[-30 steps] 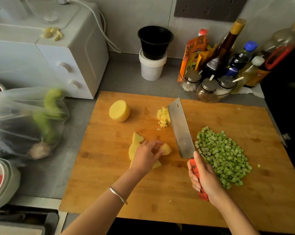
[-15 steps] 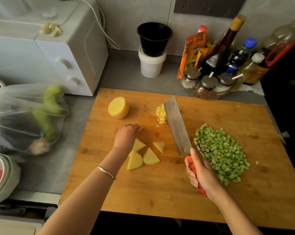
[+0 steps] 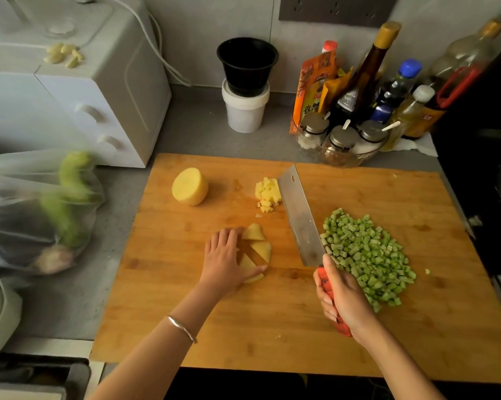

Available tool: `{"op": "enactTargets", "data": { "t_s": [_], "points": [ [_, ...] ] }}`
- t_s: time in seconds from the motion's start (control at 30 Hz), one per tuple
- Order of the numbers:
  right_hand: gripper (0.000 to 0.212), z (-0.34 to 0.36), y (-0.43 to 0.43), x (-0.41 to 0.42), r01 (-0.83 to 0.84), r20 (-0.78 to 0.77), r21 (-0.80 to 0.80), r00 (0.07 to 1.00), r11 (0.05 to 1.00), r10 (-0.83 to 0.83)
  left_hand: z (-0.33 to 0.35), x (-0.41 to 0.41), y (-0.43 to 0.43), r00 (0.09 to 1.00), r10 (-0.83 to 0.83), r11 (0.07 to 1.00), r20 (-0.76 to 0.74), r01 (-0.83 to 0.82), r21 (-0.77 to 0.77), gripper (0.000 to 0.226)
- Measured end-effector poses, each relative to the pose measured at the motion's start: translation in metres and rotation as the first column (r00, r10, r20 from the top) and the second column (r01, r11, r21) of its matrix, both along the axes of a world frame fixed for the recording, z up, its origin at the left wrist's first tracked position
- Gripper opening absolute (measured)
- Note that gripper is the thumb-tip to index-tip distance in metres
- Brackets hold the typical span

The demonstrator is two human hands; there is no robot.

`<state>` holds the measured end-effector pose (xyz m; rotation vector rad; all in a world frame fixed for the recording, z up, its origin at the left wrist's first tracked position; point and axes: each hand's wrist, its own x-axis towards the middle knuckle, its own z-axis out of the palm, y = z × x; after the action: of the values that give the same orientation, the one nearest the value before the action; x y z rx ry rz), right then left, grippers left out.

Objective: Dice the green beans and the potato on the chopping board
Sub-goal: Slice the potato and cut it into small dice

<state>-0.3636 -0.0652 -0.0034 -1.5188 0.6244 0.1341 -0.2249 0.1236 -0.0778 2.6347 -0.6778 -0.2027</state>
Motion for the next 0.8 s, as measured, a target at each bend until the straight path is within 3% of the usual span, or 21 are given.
{"op": "enactTargets", "data": {
  "t_s": [0.13, 0.4, 0.8],
  "points": [
    [0.053, -0.001, 0.001, 0.003, -0.015, -0.001, 0.002, 1.000, 1.000, 0.016, -0.003, 0.001, 0.006, 0.999, -0.035, 0.999, 0.029, 0.035, -0.008, 0.090],
    [0.053, 0.000, 0.001, 0.005, -0.022, 0.011, 0.000, 1.000, 1.000, 0.022, 0.010, 0.019, -0.029, 0.958, -0.233, 0.972, -0.168, 0.234, -0.014, 0.067],
    [0.054, 0.004, -0.015, -0.003, 0.016, 0.009, -0.006, 1.000, 1.000, -0.016, 0.014, 0.012, -0.029, 0.936, -0.336, 0.939, -0.107, 0.341, 0.033, 0.046]
  ]
}}
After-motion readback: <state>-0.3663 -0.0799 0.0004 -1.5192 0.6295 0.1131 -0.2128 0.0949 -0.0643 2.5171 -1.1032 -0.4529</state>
